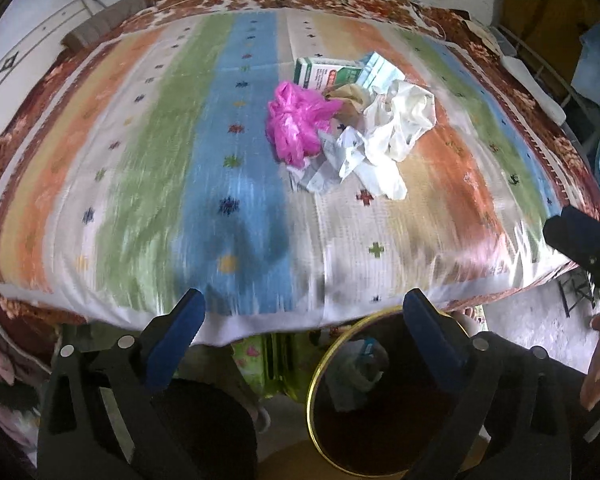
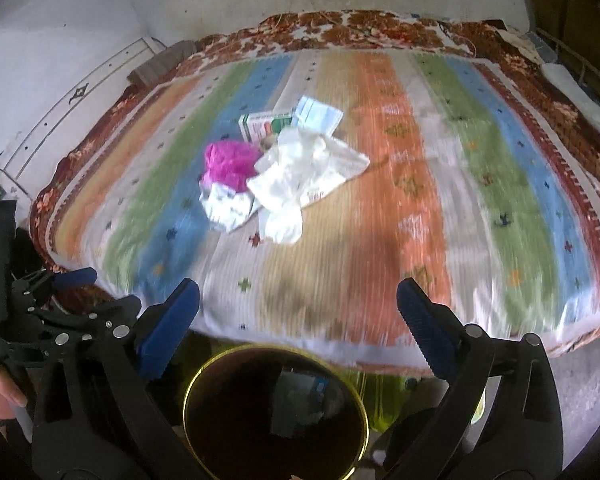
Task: Collect trash
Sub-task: 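Move both tools back to the pile, toward the white paper and white plastic bag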
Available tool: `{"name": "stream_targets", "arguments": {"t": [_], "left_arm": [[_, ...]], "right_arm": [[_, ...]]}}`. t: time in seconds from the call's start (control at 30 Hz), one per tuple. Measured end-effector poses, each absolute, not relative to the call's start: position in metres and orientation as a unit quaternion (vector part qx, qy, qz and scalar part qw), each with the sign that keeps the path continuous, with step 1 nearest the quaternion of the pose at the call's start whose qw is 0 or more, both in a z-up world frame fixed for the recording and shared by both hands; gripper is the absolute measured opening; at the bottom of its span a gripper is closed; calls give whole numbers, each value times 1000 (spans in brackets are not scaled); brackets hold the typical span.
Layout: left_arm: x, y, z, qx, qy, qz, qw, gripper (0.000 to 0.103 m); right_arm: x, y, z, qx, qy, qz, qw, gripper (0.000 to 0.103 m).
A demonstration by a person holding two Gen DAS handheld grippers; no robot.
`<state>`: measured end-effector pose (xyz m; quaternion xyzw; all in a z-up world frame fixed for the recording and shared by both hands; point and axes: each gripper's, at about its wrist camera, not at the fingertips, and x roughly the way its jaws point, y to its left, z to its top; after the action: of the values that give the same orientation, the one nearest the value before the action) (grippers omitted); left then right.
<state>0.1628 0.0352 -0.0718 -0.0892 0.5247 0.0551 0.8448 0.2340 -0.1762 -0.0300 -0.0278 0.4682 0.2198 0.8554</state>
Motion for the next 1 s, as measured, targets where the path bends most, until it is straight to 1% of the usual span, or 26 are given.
{"name": "stream_targets", "arguments": {"t": [0.2,0.37,0.63,0.73,0.83,1.0], "left_arm": [[184,39,-80,-85,521,23,849,97],[199,42,-85,-84,516,16,852,97],[223,35,-93,-80,512,-10,855,97],[226,28,-97,-58,506,-20,860,96],[231,27,-102,-42,499,-5,866,93],[241,42,-105,-78,487,11,870,91]], "right_arm": [[259,-184,-34,35,482,204,851,94],[280,-186,-40,64,491,199,846,94],[312,-182,-50,89,490,189,847,94],[323,-177,-51,69,478,178,857,94],[338,-177,-58,83,483,169,855,94],[359,-174,-66,116,494,169,845,94]]}}
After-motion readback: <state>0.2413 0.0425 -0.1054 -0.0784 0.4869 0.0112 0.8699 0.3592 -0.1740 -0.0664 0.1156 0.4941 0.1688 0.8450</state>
